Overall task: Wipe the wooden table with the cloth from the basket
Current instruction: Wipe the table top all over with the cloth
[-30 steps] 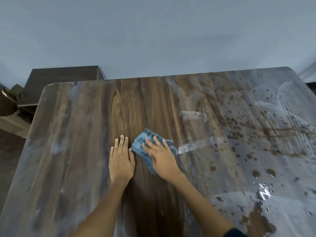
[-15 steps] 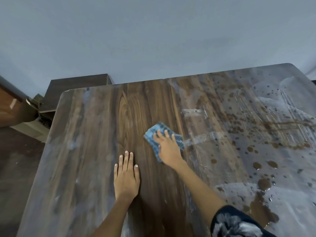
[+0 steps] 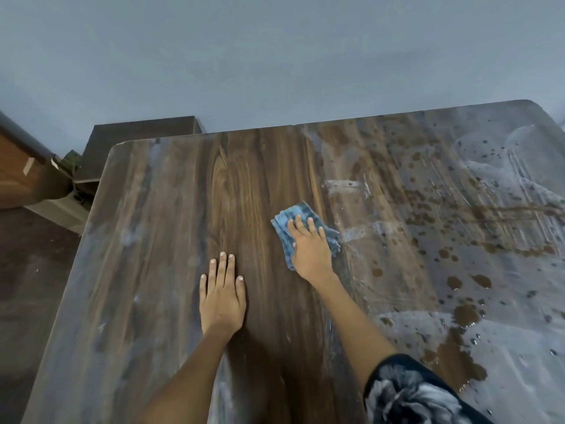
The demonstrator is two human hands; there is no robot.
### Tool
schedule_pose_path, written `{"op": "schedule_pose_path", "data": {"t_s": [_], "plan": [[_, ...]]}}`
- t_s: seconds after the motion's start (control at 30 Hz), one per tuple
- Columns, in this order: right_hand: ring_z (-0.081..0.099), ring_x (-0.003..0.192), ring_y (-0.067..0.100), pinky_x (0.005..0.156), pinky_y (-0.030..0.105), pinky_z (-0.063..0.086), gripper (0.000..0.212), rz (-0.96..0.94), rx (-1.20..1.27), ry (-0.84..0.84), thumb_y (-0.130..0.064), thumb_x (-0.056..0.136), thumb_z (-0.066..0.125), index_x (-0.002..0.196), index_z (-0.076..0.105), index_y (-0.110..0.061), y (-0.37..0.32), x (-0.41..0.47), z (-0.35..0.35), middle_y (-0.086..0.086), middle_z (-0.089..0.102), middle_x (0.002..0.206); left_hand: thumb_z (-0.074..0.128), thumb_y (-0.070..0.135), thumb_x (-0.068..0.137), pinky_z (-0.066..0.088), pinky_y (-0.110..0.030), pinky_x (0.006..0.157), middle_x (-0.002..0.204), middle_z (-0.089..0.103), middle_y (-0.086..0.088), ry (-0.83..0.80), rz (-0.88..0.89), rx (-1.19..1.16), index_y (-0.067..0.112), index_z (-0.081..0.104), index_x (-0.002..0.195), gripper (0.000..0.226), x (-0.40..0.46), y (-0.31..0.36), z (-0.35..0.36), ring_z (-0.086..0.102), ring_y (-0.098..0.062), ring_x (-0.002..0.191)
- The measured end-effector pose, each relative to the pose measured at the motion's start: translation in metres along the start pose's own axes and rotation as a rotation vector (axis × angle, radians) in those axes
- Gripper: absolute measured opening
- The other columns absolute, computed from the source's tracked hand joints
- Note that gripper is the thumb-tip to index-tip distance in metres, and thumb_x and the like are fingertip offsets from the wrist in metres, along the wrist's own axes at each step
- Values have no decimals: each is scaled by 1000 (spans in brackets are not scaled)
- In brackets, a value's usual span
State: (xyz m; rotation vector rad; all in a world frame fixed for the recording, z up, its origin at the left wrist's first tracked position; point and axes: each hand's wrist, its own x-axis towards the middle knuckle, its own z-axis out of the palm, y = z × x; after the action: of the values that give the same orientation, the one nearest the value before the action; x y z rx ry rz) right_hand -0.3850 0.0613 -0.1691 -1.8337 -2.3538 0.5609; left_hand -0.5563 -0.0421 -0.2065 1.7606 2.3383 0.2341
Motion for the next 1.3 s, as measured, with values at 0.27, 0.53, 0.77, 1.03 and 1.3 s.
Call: {"op": "schedule_pose_path", "data": {"t_s": [0.27, 0.53, 0.77, 1.03, 1.3], "plan": [[-1, 145, 16, 114, 31, -6, 69, -271, -33, -149, -17, 92, 48, 149, 9, -23, 23, -89, 8, -6, 4, 158, 7, 41, 91, 10, -39, 115, 153, 18, 1, 10, -16, 4, 17, 20, 146, 61, 0, 1, 1, 11, -16, 142], [5, 145, 27, 116, 39, 4, 70, -69, -99, -70, -15, 92, 52, 149, 12, -18, 26, 1, -13, 0, 6, 158, 9, 39, 94, 2, -37, 115, 155, 11, 3, 8, -85, -31, 21, 12, 146, 55, -14, 7, 4, 5, -16, 143], [-8, 144, 17, 109, 30, -16, 85, -378, -72, -244, -18, 86, 60, 150, 4, -24, -3, -108, 17, -7, -4, 157, -1, 46, 86, 3, -38, 115, 155, 12, 1, 13, -65, -21, 19, 13, 146, 67, -21, 6, 5, 6, -17, 143], [2, 145, 22, 117, 38, 3, 61, -64, -107, -90, -11, 96, 42, 149, 13, -20, 44, -53, -10, -3, 6, 158, 7, 42, 92, 3, -39, 116, 155, 9, 1, 0, -59, -42, 20, 9, 146, 59, -29, 5, 4, 3, -18, 143], [-3, 145, 20, 116, 35, -5, 64, -285, -44, -138, -11, 95, 43, 149, 12, -21, -10, -112, 25, -3, 4, 158, 15, 36, 98, 1, -38, 115, 156, 7, -1, -5, -51, -26, 18, 8, 147, 52, -53, 5, 4, 3, -19, 144]]}}
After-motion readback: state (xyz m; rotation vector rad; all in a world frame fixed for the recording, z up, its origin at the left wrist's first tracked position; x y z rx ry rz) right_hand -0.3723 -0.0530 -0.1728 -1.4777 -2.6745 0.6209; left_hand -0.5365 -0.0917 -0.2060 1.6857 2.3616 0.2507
